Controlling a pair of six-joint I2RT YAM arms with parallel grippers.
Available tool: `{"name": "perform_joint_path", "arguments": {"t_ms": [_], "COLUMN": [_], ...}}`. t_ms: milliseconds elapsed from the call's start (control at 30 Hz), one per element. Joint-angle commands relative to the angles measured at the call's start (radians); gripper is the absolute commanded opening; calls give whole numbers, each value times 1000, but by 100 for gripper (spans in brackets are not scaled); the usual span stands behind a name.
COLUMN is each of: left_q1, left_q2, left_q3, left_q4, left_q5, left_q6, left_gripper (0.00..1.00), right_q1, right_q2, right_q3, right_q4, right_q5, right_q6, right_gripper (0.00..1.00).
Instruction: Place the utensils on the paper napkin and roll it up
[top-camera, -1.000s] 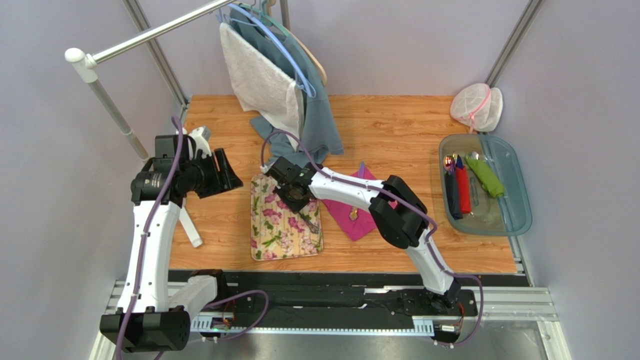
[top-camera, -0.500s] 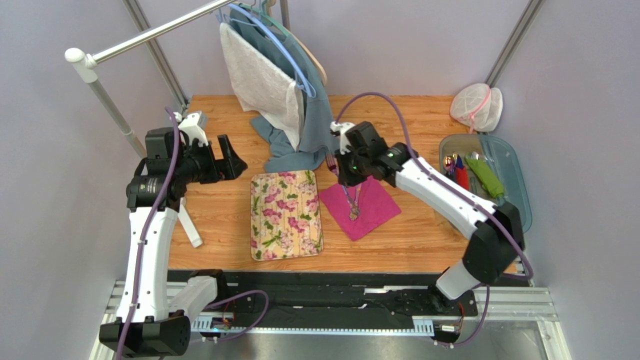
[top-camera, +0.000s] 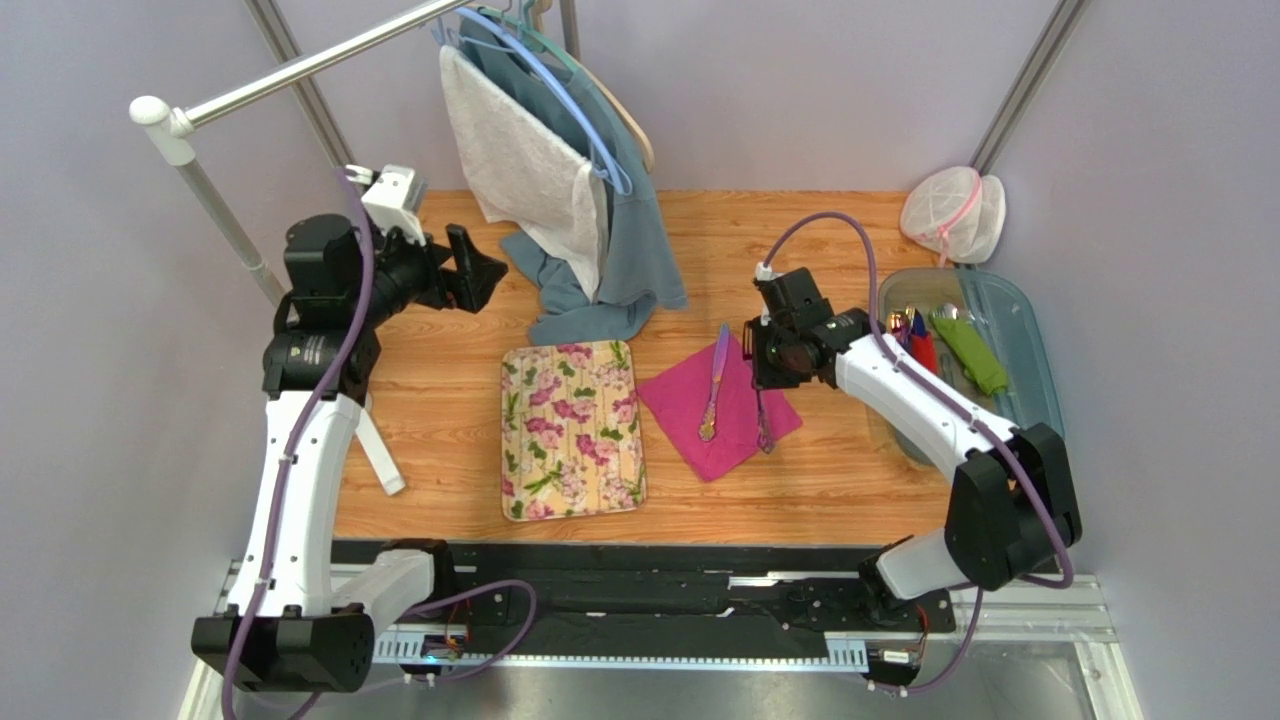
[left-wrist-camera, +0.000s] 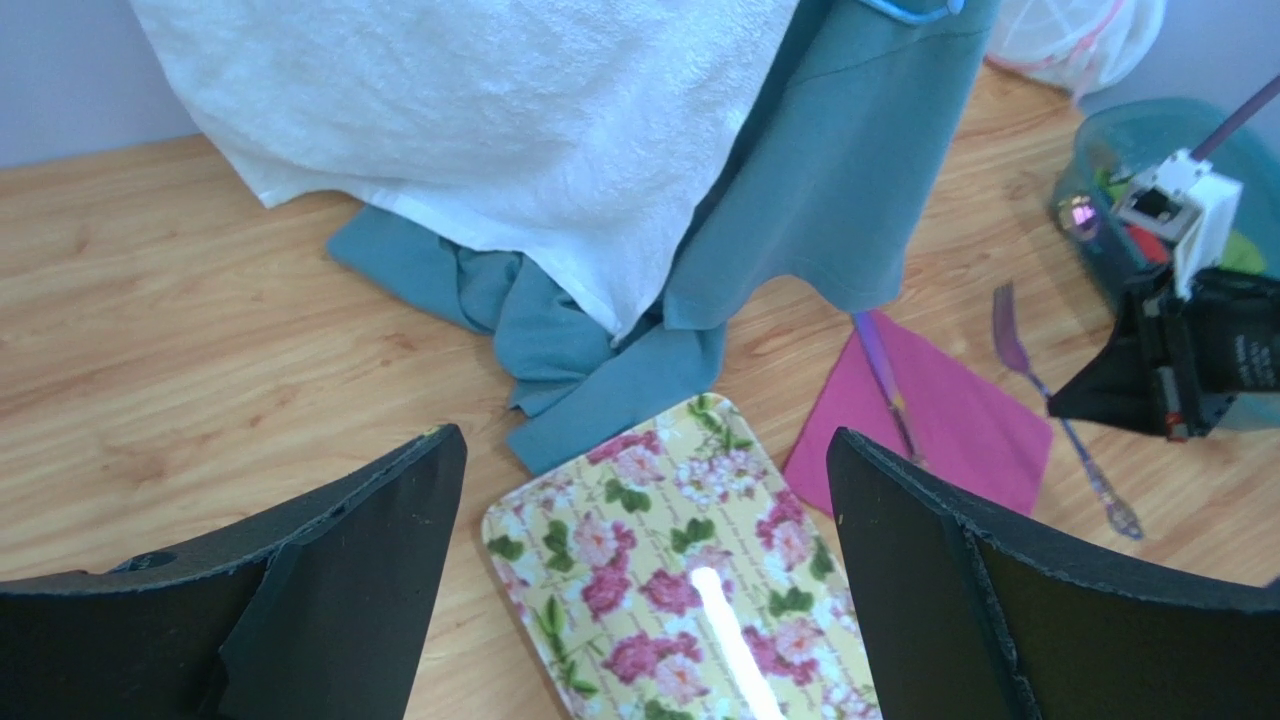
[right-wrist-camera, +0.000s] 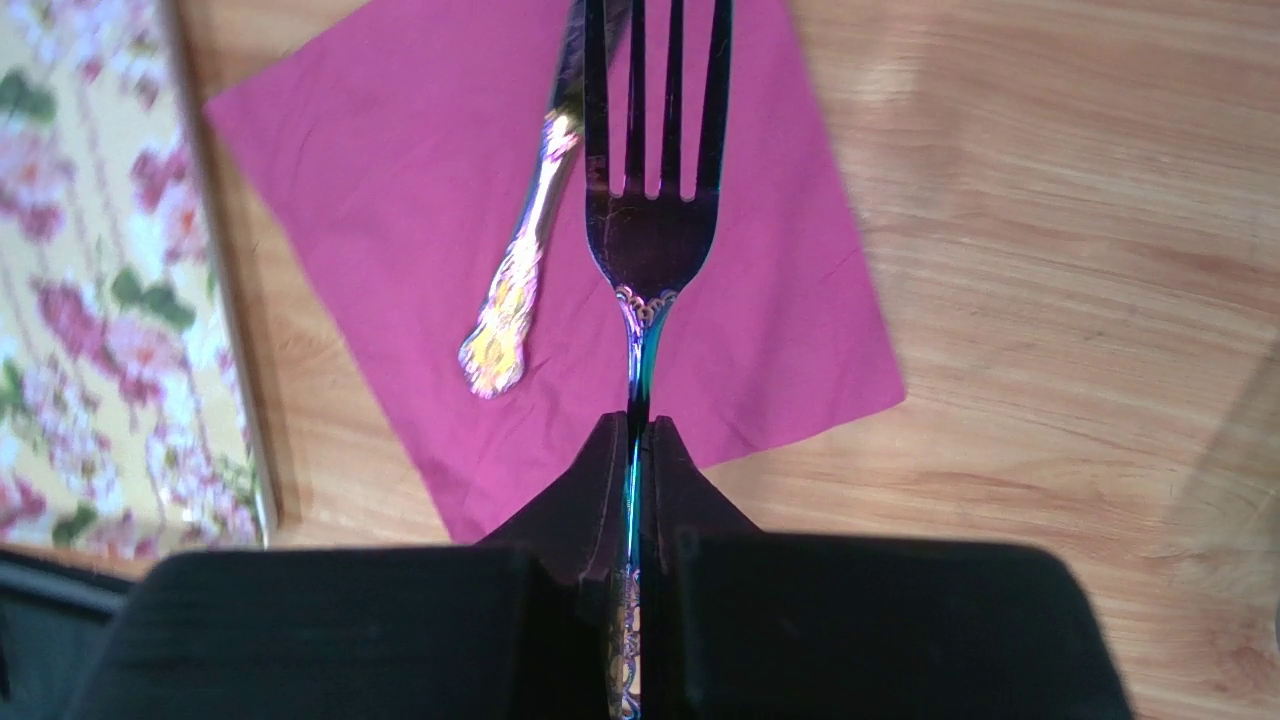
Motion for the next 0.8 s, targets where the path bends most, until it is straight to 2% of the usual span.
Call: {"name": "perform_joint_path", "arguments": {"t_ms": [0, 100, 133, 267, 500, 767], "left_q1": [-100, -104, -104, -104, -104, -104], "left_q2": [-42, -30, -14, 108, 108, 130], "left_q3": [7, 9, 27, 162, 87, 63], "left_q4": [166, 167, 135, -78, -55, -42], "left_q5": [-123, -144, -161, -53, -124, -106], "left_q6": [188, 178, 138, 75, 43, -37], "left_gripper": [99, 99, 99, 99, 99, 99], "right_q1": [-16, -16, -16, -16, -15, -7], "right_q2": [67, 121, 133, 209, 316, 367], "right_q3": [67, 112, 128, 173, 231, 221], "right_q4": [53, 56, 56, 76, 96, 125], "right_q5": [92, 98, 101, 127, 129, 129], "right_q6": [140, 208, 223, 291, 309, 289], "right_gripper": [0, 0, 0, 0, 0, 0]}}
